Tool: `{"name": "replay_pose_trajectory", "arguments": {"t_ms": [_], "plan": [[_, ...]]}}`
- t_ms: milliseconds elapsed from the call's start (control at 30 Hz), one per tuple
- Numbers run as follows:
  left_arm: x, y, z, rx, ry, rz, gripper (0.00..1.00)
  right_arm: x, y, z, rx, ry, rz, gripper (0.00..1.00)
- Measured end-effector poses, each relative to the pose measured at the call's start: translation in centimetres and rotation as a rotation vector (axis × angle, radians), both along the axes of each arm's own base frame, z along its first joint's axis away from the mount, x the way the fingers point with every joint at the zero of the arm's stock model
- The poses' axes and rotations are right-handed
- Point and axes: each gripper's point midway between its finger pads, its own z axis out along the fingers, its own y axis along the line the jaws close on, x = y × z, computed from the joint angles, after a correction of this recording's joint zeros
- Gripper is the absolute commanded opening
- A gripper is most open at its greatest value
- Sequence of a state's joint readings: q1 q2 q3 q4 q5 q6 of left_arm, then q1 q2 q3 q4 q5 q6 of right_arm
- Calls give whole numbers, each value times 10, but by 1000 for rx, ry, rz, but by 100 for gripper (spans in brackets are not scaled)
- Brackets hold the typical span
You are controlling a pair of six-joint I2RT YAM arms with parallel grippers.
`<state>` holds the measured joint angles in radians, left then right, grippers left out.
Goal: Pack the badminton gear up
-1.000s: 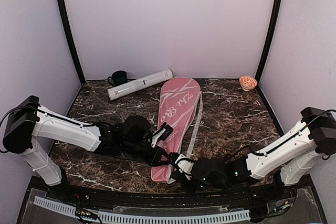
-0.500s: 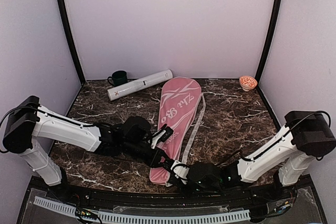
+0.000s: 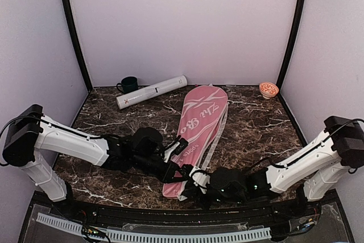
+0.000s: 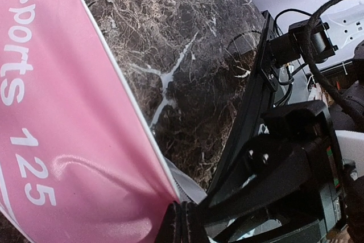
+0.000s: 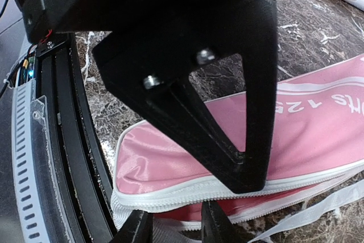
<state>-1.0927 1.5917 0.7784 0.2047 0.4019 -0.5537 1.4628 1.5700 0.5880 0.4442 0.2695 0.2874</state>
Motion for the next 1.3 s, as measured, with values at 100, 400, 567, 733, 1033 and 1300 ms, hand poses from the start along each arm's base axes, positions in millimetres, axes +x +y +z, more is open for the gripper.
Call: {"name": "replay_pose_trajectory", "arguments": {"t_ms": [100,400,567,733,1033,1300], "plan": [[0,0,1,-2,-6,0,0,4,-7,-1,-23,16,-13,38],[-3,9,-13,55,-4,1,0,0,-37,-5,-42,103,-25,45],[-1,14,-19,88,-10,14,0,2,-46,2,-18,149,-28,43],[3,14,-24,99,-21,32,0,6,-58,5,16,195,-32,33],[2,15,-18,88,-24,28,0,1,-36,-24,-44,243,39,18],[-1,17,-16,89,-16,20,0,-2,-6,-16,-8,241,111,5]]}}
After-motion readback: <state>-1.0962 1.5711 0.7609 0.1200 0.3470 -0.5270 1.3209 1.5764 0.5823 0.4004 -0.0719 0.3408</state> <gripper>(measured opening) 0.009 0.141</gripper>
